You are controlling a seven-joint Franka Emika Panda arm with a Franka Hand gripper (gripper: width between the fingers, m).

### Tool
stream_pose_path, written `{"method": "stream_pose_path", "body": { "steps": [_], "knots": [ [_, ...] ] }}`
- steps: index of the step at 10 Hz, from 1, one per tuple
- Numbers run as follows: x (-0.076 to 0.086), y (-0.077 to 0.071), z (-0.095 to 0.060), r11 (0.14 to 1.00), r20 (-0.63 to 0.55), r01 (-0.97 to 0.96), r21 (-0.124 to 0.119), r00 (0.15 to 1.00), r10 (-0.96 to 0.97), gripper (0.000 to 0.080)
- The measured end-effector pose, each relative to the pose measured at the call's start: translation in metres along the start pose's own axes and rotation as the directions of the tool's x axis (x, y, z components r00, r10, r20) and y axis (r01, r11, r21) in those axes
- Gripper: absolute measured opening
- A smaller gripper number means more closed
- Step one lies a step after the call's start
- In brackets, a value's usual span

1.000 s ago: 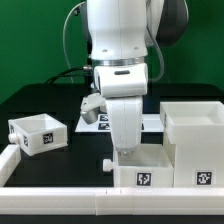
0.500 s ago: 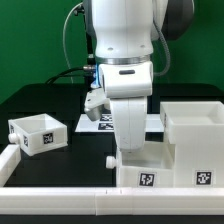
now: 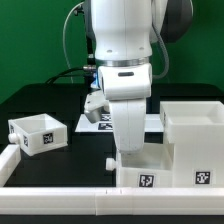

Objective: Assemble drawer

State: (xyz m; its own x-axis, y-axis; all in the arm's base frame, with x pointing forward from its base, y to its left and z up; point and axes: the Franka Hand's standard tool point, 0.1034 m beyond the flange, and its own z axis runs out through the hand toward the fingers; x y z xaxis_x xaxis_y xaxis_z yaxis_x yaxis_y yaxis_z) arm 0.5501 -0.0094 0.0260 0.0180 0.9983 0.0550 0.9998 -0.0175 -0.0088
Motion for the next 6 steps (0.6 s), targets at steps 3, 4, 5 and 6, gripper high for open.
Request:
{"method": "stream_pose_path", "body": {
  "steps": [3,4,5,6],
  "knots": [
    [0.010,0.000,0.006,1.000,-0.003,-0.017,0.008,1.000,0.017,0.0041],
    [0.010,0.001,0.006,1.000,-0.003,-0.018,0.007,1.000,0.018,0.0041],
    [0.012,0.002,0.005,0.999,-0.002,-0.039,0.006,0.999,0.039,0.0041],
    [0.016,0.003,0.005,0.998,-0.002,-0.059,0.003,0.998,0.059,0.0041]
  ]
}}
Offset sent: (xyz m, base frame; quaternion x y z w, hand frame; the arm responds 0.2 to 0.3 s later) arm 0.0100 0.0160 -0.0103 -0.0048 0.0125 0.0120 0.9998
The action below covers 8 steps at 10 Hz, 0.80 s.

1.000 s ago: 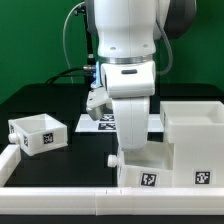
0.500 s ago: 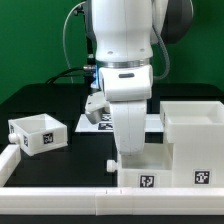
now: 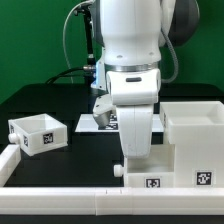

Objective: Assemble drawer

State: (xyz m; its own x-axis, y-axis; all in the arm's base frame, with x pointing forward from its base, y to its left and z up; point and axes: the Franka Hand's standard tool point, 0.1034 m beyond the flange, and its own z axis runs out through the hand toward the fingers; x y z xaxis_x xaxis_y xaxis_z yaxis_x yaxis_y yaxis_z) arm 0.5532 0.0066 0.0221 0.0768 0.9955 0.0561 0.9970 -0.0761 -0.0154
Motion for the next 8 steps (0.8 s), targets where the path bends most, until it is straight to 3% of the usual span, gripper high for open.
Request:
{"method": "stream_pose_path", "body": {
  "steps": [3,7,8],
  "knots": [
    [0.0084,0.0000,-0.0030,1.000,0.001,-0.024,-0.008,1.000,0.024,0.0041],
    [0.0050,-0.0023,-0.0017,1.000,0.000,-0.028,-0.011,1.000,0.028,0.0055],
    [0.0049,-0.0021,-0.0021,1.000,0.000,-0.028,-0.011,1.000,0.028,0.0277]
  ]
}}
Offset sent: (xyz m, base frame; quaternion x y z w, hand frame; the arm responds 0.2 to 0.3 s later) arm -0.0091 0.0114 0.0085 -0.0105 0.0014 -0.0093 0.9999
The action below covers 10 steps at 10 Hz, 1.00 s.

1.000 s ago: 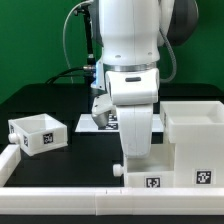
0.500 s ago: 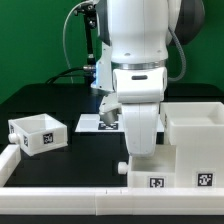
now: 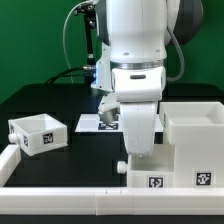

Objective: Assemble drawer

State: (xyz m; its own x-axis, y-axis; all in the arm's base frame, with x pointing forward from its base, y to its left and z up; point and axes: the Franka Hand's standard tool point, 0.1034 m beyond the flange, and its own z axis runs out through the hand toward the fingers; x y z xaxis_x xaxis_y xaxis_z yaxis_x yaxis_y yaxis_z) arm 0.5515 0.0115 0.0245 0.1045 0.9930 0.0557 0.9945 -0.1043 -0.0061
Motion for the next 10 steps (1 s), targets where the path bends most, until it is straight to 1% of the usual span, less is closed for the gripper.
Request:
{"method": "stream_pose_path", "body": {
  "steps": [1,2,3,4,5,6,7,8,9,10],
  "knots": [
    [-0.002,0.002,-0.008,1.000,0.008,0.001,0.010,1.000,-0.001,0.0416],
    [-0.007,0.006,-0.019,1.000,0.016,0.000,0.014,1.000,0.000,0.0416],
    [-0.015,0.010,-0.026,1.000,0.023,0.006,0.026,1.000,-0.006,0.0551],
    [-0.026,0.018,-0.035,0.999,0.027,0.024,0.037,0.999,-0.025,0.0551],
    [-0.036,0.025,-0.041,0.999,0.027,0.031,0.024,0.999,-0.031,0.0634],
    [-0.044,0.027,-0.043,0.999,0.025,0.032,0.021,0.999,-0.032,0.0645],
    [-0.059,0.026,-0.037,0.998,-0.011,0.060,0.030,0.998,-0.060,0.0645],
    [-0.076,0.024,-0.027,0.996,-0.057,0.087,0.034,0.995,-0.085,0.0649],
    [-0.093,0.019,-0.012,0.995,-0.112,0.087,0.043,0.990,-0.082,0.0649],
    [-0.100,0.015,0.000,0.997,-0.152,0.064,0.052,0.987,-0.055,0.0649]
  ]
}}
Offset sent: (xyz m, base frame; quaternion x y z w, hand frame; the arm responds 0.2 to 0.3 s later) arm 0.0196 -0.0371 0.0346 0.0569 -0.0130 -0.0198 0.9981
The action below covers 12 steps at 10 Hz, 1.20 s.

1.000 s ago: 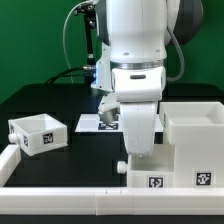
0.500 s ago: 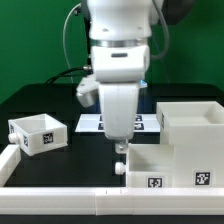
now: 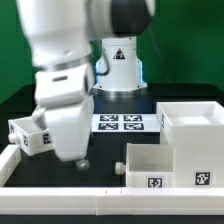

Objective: Assemble drawer

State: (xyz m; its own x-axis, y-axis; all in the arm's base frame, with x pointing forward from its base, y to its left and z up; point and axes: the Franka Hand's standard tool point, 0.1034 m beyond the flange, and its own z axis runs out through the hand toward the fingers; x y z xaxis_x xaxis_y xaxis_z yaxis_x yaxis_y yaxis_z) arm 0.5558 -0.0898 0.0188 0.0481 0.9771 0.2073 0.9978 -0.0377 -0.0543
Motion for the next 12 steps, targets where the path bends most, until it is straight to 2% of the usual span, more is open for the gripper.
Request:
{"method": "stream_pose_path", "body": {
  "steps": [1,2,5,7,9,12],
  "knots": [
    [-0.002,-0.003,0.005,1.000,-0.023,-0.022,0.006,0.999,0.022,0.0649],
    [-0.001,-0.002,0.004,0.998,-0.039,-0.059,0.012,0.997,0.059,0.0649],
    [0.040,0.003,0.001,0.995,-0.047,-0.100,-0.001,0.994,0.100,0.0649],
    [0.059,-0.007,0.012,0.993,-0.054,-0.120,-0.005,0.991,0.119,0.0649],
    [0.084,-0.012,0.020,0.991,-0.060,-0.128,-0.024,0.990,0.126,0.0649],
    [0.108,-0.017,0.025,0.988,-0.072,-0.154,-0.022,0.986,0.152,0.0649]
  ]
}}
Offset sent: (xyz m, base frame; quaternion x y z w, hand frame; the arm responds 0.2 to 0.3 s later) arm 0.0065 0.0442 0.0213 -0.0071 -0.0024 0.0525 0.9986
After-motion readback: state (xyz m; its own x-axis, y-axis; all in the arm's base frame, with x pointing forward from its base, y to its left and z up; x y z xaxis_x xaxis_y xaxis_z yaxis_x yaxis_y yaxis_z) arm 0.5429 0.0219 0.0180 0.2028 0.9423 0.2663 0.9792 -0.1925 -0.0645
